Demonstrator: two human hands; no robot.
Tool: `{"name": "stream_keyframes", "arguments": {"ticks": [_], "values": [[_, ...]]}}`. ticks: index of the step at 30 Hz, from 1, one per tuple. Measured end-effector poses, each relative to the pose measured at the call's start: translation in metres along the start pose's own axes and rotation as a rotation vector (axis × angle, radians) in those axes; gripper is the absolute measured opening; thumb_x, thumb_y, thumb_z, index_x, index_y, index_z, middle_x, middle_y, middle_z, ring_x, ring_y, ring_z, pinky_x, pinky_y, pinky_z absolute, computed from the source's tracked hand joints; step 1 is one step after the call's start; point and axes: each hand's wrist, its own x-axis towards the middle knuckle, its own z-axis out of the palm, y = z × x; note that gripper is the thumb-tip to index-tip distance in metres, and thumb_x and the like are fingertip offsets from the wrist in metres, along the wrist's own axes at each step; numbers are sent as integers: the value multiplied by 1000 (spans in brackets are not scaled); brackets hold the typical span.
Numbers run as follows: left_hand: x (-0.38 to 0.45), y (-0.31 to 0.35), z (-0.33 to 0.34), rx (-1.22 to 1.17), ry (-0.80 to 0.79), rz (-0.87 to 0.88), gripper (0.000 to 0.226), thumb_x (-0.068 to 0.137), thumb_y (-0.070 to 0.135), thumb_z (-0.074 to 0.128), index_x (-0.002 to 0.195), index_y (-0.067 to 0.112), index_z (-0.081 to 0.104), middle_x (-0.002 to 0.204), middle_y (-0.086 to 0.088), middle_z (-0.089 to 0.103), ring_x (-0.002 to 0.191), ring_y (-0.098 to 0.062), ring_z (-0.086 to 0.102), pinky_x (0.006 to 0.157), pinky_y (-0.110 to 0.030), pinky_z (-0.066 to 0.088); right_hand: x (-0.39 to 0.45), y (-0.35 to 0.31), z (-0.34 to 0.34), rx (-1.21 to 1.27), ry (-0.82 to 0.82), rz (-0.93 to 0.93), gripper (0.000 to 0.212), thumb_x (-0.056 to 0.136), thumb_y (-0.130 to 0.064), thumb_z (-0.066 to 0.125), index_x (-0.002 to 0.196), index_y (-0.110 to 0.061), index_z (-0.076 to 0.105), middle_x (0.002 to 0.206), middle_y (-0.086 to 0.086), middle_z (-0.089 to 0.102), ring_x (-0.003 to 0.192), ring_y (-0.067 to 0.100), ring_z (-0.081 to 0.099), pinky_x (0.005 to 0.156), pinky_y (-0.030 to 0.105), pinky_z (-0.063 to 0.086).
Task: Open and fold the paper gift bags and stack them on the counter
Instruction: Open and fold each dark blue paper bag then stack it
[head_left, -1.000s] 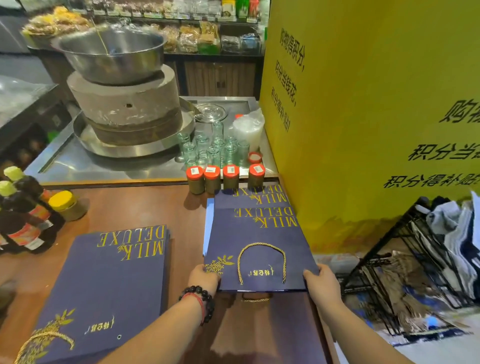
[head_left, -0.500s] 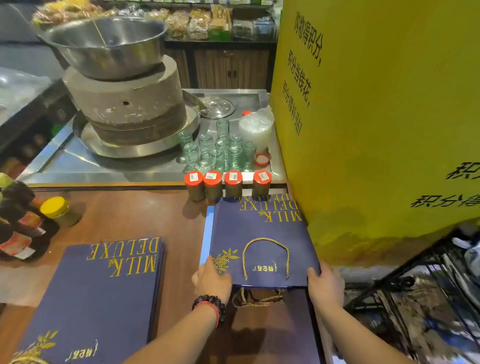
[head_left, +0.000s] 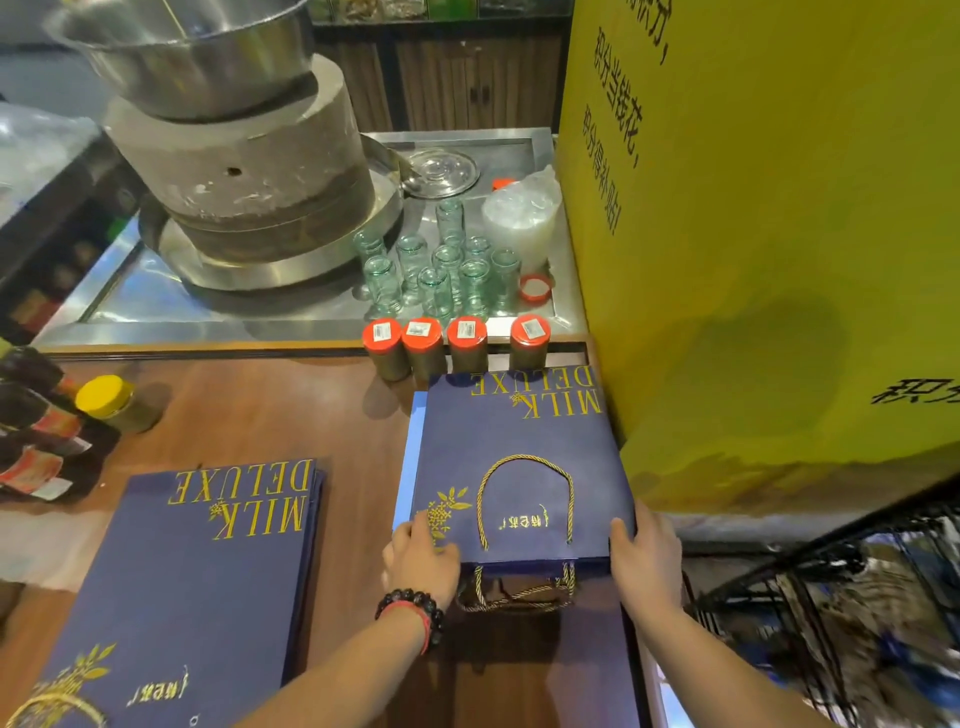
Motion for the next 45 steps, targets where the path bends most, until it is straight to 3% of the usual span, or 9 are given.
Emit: {"name": "stream_keyframes", "arguments": {"ticks": [4, 7, 10, 20, 27, 32, 38, 41, 45], "values": [[-1, 1, -6, 53, -7, 33, 28, 87, 26, 46, 115, 25, 46, 136, 1, 38, 124, -27, 35, 99, -39, 34, -6, -10, -8, -153, 49, -93, 42, 85, -17, 63, 127, -10, 59, 115, 21, 57, 107, 42, 52, 87, 46, 44], [-5, -6, -14, 67, -2, 81, 38, 90, 24, 45, 128, 25, 46, 148, -2, 28, 135, -28, 24, 103, -39, 30, -22, -25, -10, -279, 106, -321, 35, 78, -20, 60, 110, -10, 70, 97, 17, 64, 84, 41, 60, 72, 45, 50], [-10, -18, -23, 89, -6, 133, 47, 92, 31, 46, 139, 30, 41, 148, -2, 30, 136, -27, 24, 106, -40, 30, -43, -45, -11, -385, 79, -442, 33, 73, -27, 59, 103, -16, 71, 88, 9, 66, 77, 36, 61, 64, 42, 50], [-14, -101, -80, 129, -19, 236, 46, 93, 33, 42, 139, 27, 44, 145, 1, 38, 134, -24, 31, 105, -39, 35, -136, -106, 54, -481, -33, -575, 26, 73, -29, 67, 98, -25, 69, 90, -3, 65, 84, 26, 61, 72, 40, 47], [9, -229, -139, 172, -71, 209, 49, 95, 35, 42, 144, 25, 38, 147, 1, 36, 136, -24, 30, 107, -39, 34, -233, -161, 152, -600, -160, -544, 31, 62, -35, 69, 91, -26, 68, 81, -3, 63, 76, 25, 62, 63, 38, 49], [26, -319, -185, 226, -29, 109, 52, 92, 35, 48, 143, 26, 39, 147, -4, 36, 134, -28, 32, 106, -39, 33, -283, -189, 205, -573, -352, -455, 30, 86, -33, 49, 114, -25, 55, 113, 0, 59, 109, 27, 55, 86, 40, 43], [29, -396, -215, 274, -65, -117, 69, 89, 39, 48, 150, 32, 17, 156, -9, 16, 141, -33, 19, 112, -44, 26, -312, -195, 238, -334, -590, -161, 51, 90, -32, 50, 138, -22, 36, 133, 6, 48, 117, 32, 53, 92, 43, 47], [27, -412, -215, 199, -141, -122, 75, 89, 35, 50, 153, 31, 10, 159, -11, 11, 142, -32, 21, 112, -44, 26, -322, -200, 243, -262, -568, -110, 43, 87, -27, 52, 128, -21, 42, 126, 7, 52, 108, 32, 56, 86, 41, 49], [23, -415, -218, 141, -116, -66, 79, 82, 30, 56, 151, 30, 17, 155, -9, 23, 137, -35, 28, 111, -43, 30, -326, -209, 241, -199, -501, -55, 42, 86, -27, 53, 127, -20, 46, 121, 9, 54, 101, 30, 57, 82, 38, 49]]}}
